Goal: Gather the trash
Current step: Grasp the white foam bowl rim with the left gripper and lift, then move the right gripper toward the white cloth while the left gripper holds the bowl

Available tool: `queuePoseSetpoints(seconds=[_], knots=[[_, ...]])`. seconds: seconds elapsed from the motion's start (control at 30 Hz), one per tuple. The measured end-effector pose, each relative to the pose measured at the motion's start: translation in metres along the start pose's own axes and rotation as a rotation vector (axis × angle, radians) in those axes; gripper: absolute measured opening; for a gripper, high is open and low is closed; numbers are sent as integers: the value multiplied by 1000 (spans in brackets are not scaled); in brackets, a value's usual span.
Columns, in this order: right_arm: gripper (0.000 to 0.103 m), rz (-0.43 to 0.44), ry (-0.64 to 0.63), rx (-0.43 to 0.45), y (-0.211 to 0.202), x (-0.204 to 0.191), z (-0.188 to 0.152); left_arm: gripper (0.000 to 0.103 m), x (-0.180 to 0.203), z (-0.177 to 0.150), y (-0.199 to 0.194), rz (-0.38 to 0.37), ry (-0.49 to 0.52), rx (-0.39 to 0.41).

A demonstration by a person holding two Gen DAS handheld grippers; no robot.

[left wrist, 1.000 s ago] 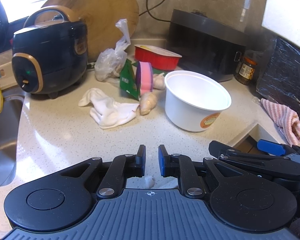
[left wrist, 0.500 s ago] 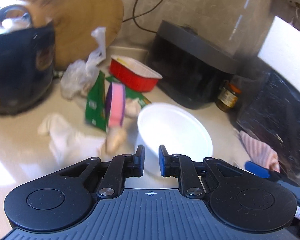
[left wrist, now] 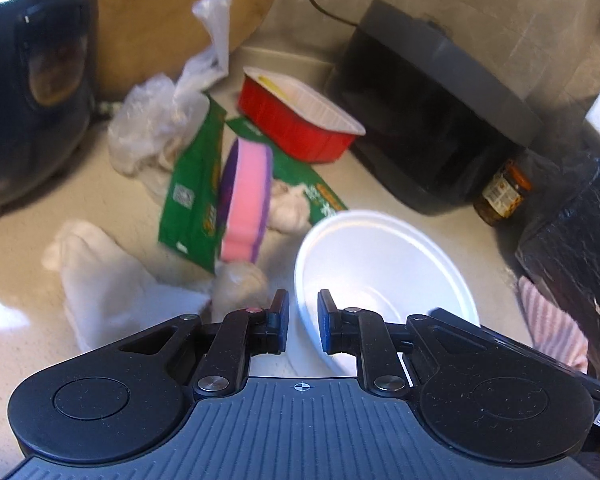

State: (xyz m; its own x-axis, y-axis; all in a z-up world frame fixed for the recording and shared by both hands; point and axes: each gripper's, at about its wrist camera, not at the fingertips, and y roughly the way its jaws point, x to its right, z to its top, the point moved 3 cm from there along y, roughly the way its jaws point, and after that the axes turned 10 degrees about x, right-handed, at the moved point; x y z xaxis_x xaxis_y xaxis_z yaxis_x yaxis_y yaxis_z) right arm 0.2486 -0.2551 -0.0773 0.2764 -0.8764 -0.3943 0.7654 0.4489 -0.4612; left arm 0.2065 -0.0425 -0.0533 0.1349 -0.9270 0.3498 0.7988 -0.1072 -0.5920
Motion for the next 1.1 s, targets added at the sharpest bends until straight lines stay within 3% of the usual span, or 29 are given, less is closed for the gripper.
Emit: queuePoseSetpoints(seconds=[0.1, 0.17, 0.43, 0.67, 0.73, 0.9, 0.97, 1.03, 1.1], knots=[[58, 46, 31, -36, 2, -6, -11, 19, 1, -5, 3, -43, 22, -39], [59, 64, 28, -45, -1, -13, -18, 26, 1, -6, 0, -77, 24, -42], [65, 9, 0, -39, -22, -50, -41, 27, -11, 3, -30, -172, 70, 7], [70, 39, -70, -47, -30, -126, -55, 27, -74, 25, -80, -223, 47, 54], [70, 65, -81, -69, -27, -151, -64, 27, -100, 27, -94, -204, 57, 56], [71, 136, -110, -138, -14, -220, -93, 27, -162, 19, -117, -72, 119, 84], [74, 159, -137, -153, -9, -246, -102, 27, -189, 18, -120, -37, 80, 85], [83, 168, -143, -155, -7, -263, -108, 27, -210, 20, -121, -20, 43, 107], [86, 151, -143, -147, -6, -273, -111, 27, -223, 21, -115, -33, 15, 101]])
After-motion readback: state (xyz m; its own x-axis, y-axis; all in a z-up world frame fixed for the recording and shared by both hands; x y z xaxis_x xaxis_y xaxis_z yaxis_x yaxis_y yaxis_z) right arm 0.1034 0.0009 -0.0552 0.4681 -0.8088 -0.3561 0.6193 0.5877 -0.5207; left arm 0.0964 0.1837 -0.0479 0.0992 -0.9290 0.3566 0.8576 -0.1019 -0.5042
